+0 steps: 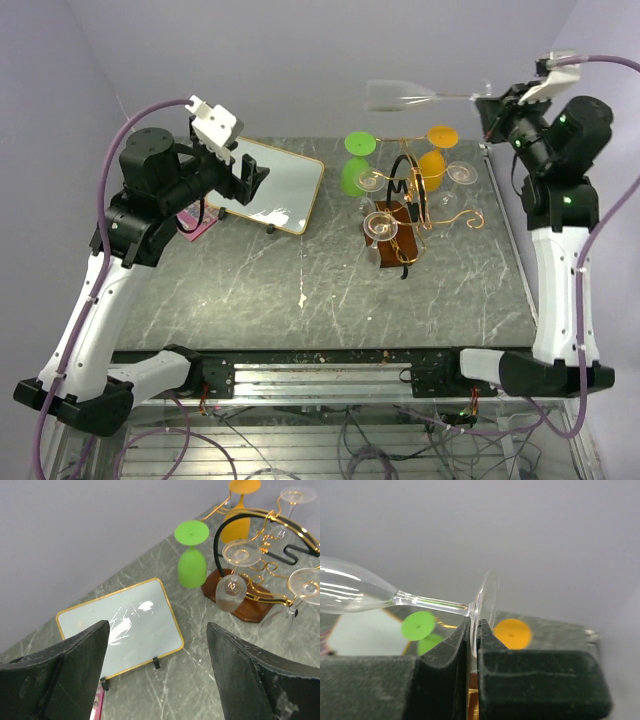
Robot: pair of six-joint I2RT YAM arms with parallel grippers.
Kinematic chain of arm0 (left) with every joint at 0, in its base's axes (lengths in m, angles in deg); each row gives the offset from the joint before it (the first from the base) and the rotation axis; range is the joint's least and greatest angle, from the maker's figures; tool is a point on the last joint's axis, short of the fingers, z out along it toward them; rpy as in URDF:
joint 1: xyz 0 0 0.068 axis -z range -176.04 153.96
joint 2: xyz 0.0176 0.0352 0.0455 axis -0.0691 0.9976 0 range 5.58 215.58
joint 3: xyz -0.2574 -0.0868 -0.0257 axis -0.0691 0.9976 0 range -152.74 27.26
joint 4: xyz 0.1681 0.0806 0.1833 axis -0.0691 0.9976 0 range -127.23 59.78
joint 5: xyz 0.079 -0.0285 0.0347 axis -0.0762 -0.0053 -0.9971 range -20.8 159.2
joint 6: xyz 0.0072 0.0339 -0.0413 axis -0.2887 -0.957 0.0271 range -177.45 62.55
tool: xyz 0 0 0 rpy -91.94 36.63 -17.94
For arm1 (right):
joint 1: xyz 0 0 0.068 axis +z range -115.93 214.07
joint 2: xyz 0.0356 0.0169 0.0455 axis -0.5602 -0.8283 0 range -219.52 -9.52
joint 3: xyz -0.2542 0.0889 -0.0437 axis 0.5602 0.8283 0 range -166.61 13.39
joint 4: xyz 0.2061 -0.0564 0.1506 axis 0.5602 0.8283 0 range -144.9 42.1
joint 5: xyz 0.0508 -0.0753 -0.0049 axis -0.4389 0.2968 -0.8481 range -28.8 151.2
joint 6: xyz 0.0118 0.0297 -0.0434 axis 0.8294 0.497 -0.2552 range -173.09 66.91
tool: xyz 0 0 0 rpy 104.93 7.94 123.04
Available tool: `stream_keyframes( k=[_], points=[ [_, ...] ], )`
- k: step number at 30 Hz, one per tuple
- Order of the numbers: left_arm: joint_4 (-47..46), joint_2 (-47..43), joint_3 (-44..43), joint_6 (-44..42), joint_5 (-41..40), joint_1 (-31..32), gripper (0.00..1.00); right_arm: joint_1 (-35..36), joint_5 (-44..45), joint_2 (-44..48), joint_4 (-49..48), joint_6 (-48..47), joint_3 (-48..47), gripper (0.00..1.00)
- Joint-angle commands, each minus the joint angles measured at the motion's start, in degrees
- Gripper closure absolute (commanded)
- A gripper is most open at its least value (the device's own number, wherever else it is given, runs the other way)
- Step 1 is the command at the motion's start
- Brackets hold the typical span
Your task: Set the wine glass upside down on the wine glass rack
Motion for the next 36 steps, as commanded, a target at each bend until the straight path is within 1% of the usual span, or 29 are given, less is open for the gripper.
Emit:
stream_keyframes(
  k=[1, 3, 10, 15, 20, 25, 30, 36],
  points=[
    [1.61, -0.91, 0.52, -3.51, -1.8, 0.19, 0.1, -2.43, 14.74, 3.97, 3.16, -10.99, -2.2, 1.0],
    [1.89, -0.84, 0.29, -3.7, -1.23, 0.19, 0.1, -3.69, 19.82, 5.43, 3.42, -13.97, -1.66, 1.0],
    [2.98, 0.09, -0.61, -4.68, 1.15, 0.19, 0.1, -7.35, 31.98, 8.3, 2.58, -23.13, 1.17, 1.0],
    [3.75, 0.77, -1.6, -5.24, 1.97, 0.19, 0.1, -8.05, 40.33, 9.25, 1.02, -30.34, 3.6, 1.0],
    [3.69, 1.41, -1.61, -5.53, 2.23, 0.15, 0.11, -8.06, 46.39, 9.85, -1.43, -37.95, 7.92, 1.0],
    [3.37, 1.58, -1.17, -6.06, 2.32, 0.17, 0.11, -7.91, 48.62, 10.27, -3.55, -47.84, 13.53, 1.0],
    [3.26, 1.66, -0.47, -6.86, 2.37, 0.18, 0.11, -7.82, 47.71, 10.62, -3.42, -56.74, 20.24, 1.0],
    [3.38, 1.82, -0.38, -7.26, 2.85, 0.19, 0.12, -7.41, 44.0, 11.62, 1.35, -64.89, 24.69, 1.0]
  ],
)
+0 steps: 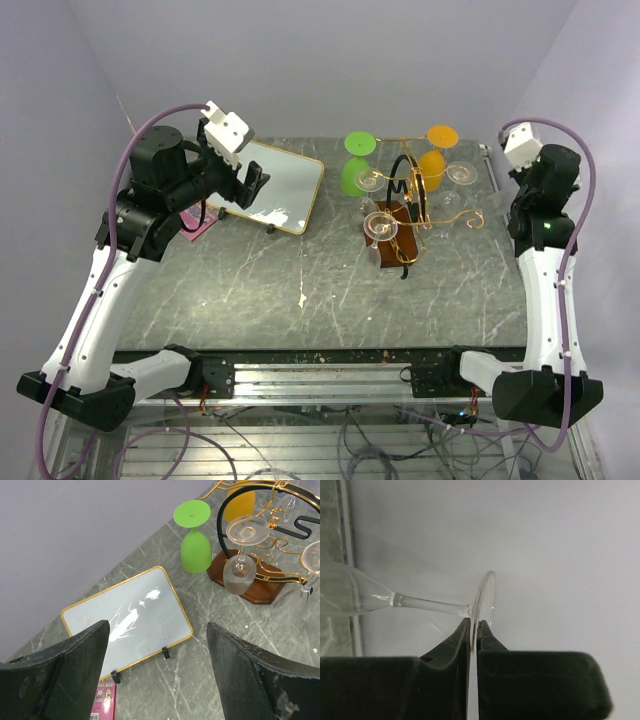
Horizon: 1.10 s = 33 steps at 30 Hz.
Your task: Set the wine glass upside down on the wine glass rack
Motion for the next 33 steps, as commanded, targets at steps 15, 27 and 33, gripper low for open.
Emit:
stream_keyframes(
  k=[15, 27, 33],
  points=[
    [0.26, -0.19, 0.04, -1.76, 2.9, 0.19, 0.12, 4.06, -20.01, 4.86, 26.16, -19.51, -0.3, 1.0],
    [0.52, -0.03, -0.05, -2.53, 3.53, 0.19, 0.12, 6.5, -25.81, 6.48, 34.89, -20.6, -4.35, 1.0],
    [0.65, 0.23, -0.09, -2.83, 4.11, 0.19, 0.12, 7.32, -32.31, 6.76, 39.45, -21.2, -7.84, 1.0]
  ],
)
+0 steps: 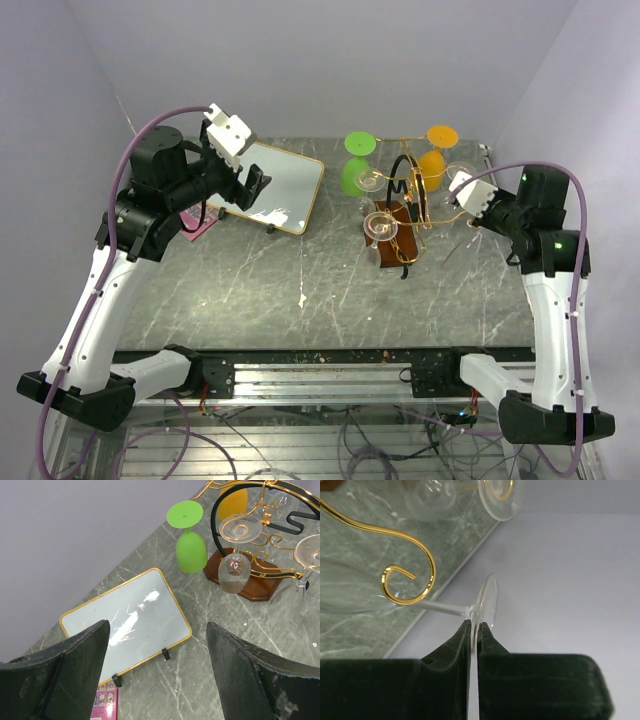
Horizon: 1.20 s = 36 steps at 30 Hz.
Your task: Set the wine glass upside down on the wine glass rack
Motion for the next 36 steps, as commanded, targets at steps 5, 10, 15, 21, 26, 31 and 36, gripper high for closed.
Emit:
stream_keyframes(
  k=[5, 10, 15, 21, 26, 31, 36],
  points=[
    [0.94, 0.4, -0.64, -1.42, 2.26, 0.17, 0.12, 0.71, -9.93, 0.87, 9.05, -5.47, -5.8, 1.0],
    [1.14, 0.52, -0.76, -1.58, 2.88, 0.19, 0.12, 0.93, -14.51, 0.57, 10.03, -5.89, -7.31, 1.0],
    [1.22, 0.49, -0.63, -1.87, 3.1, 0.14, 0.12, 1.34, -18.42, 0.02, 9.8, -5.93, -8.18, 1.0],
    [1.31, 0.42, -0.58, -2.12, 3.52, 0.19, 0.12, 3.07, -21.22, -0.26, 6.03, -5.89, -6.08, 1.0],
    [1.31, 0.25, -0.33, -2.26, 3.46, 0.19, 0.12, 5.22, -17.6, -0.59, 3.6, -7.14, -3.72, 1.0],
    [1.31, 0.03, -0.06, -2.38, 3.34, 0.19, 0.12, 6.77, -13.38, -0.7, 2.61, -8.98, -2.14, 1.0],
    [1.4, 0.06, -0.05, -2.65, 3.25, 0.19, 0.12, 7.36, -9.87, -1.02, 2.15, -10.56, -1.78, 1.0]
  ],
)
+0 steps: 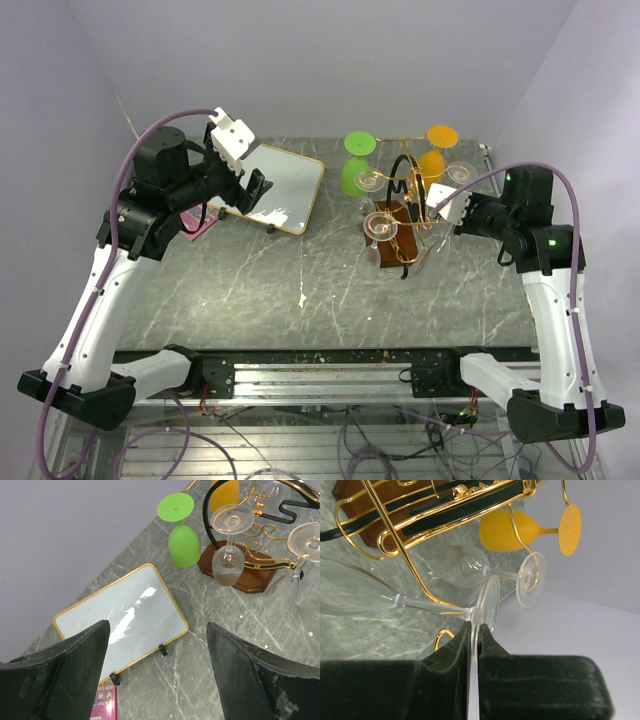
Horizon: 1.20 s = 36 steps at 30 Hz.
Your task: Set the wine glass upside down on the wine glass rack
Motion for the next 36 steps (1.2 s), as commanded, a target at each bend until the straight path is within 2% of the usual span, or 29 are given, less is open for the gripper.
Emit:
stream_keyframes(
  k=[1, 10, 30, 36],
  points=[
    [-0.35, -0.38, 0.02, -0.92, 1.27, 0.19, 0.12, 0.75, 5.2, 0.11, -1.92, -6.61, 0.5, 1.0],
    [-0.2, -0.48, 0.26, -1.38, 1.27, 0.19, 0.11, 1.46, 13.0, 0.24, -4.02, -7.62, 1.9, 1.0],
    [-0.11, -0.58, 0.56, -1.8, 1.36, 0.19, 0.11, 1.91, 21.09, 1.23, -3.83, -7.14, 3.76, 1.0],
    [-0.09, -0.57, 0.63, -1.96, 1.49, 0.19, 0.11, 1.86, 19.57, 1.67, -1.82, -6.46, 3.29, 1.0]
  ],
)
